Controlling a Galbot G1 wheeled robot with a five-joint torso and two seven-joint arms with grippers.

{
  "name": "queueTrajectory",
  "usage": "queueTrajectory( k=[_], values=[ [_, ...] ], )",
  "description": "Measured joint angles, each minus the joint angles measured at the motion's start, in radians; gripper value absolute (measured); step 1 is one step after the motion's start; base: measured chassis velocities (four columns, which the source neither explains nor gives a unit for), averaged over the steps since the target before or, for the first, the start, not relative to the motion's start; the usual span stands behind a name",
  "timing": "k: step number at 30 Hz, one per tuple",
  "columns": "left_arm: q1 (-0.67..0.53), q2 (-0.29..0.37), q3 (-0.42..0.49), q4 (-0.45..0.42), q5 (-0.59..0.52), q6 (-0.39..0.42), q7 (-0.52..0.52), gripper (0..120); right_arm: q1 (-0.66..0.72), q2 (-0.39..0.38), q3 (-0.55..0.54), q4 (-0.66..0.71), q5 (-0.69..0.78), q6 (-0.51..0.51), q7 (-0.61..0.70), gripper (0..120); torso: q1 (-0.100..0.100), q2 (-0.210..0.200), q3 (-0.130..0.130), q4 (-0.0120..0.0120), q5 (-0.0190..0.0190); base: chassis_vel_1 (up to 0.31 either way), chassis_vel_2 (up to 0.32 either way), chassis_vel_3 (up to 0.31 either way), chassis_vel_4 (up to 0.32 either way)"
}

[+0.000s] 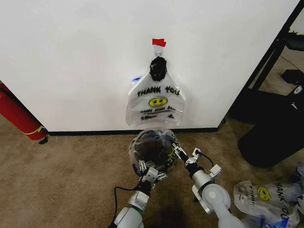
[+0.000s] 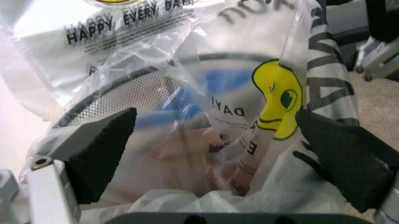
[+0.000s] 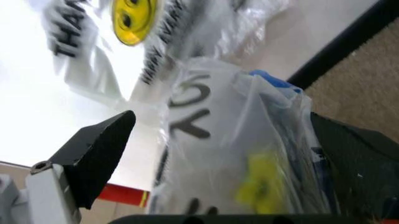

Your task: Pick up the garbage bag from the wall and place it over the trash bin.

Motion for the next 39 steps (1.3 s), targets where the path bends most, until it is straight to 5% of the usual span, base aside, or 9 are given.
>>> queueTrajectory(
  k=[8,12,19,23,29,39],
  values=[
    [0.002,0.029,-0.039,-0.171,-0.151,-0.067,0.095,100,0.001,0.001,-0.019,-0.018,-0.137,0.26,-0.429,100,0.0,0.0,0.0,-0.0001,0.0,0.0,0.0,0.0,0.0],
    [0.016,0.061,-0.081,-0.246,-0.177,-0.078,0.134,100,-0.012,-0.011,-0.01,0.047,-0.241,0.313,-0.463,100,0.0,0.0,0.0,0.0002,-0.0002,0.0,0.0,0.0,0.0],
    [0.05,0.087,-0.155,-0.352,-0.261,-0.099,0.139,100,-0.054,-0.019,0.018,0.179,-0.498,0.454,-0.22,100,0.0,0.0,0.0,0.0,-0.0001,0.0,0.0,0.0,0.0],
    [0.049,0.037,-0.281,-0.464,-0.394,-0.088,0.159,100,-0.123,0.016,0.075,0.28,-0.805,0.556,-0.092,100,0.0,0.0,0.0,0.0,-0.0001,0.0,0.0,0.0,0.0],
    [0.037,0.013,-0.394,-0.477,-0.497,-0.098,0.227,100,-0.213,0.046,0.104,0.333,-1.112,0.538,0.09,100,0.0,0.0,0.0,-0.0001,-0.0002,0.0,0.0,0.0,0.0],
    [0.049,-0.011,-0.454,-0.451,-0.482,-0.128,0.286,100,-0.235,0.071,0.079,0.313,-1.198,0.471,0.226,100,0.0,0.0,0.0,0.0,-0.0002,0.0,0.0,0.0,0.0]
  ],
)
